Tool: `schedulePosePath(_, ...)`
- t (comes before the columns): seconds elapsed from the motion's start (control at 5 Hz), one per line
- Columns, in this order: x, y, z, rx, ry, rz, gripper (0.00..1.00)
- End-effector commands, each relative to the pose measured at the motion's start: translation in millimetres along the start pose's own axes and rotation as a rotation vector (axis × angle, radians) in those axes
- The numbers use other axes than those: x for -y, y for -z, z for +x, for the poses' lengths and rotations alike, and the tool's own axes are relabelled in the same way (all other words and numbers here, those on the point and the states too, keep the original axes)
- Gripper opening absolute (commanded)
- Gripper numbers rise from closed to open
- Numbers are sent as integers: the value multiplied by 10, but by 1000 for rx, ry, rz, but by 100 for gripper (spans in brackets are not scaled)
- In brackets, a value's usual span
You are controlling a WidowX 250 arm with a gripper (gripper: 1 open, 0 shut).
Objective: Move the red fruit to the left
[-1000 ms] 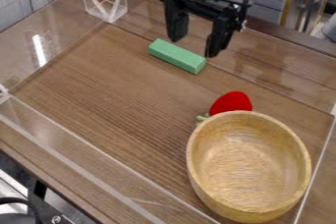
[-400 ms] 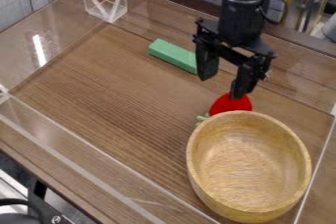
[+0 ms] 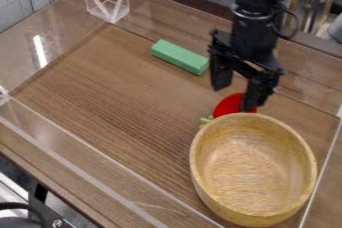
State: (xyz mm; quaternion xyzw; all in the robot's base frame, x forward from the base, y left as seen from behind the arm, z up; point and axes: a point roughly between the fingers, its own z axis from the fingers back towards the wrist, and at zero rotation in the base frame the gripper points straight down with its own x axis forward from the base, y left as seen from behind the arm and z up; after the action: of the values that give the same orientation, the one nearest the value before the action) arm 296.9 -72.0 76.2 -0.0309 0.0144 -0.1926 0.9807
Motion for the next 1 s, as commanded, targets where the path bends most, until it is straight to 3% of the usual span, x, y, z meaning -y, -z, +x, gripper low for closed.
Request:
schedulePosePath(0.0,136,-184,197,89,112,-4,100)
schedulePosePath(0.4,207,-65,275,125,77,-3,100)
schedulePosePath(0.8,-93,71,205,132,21,1,100)
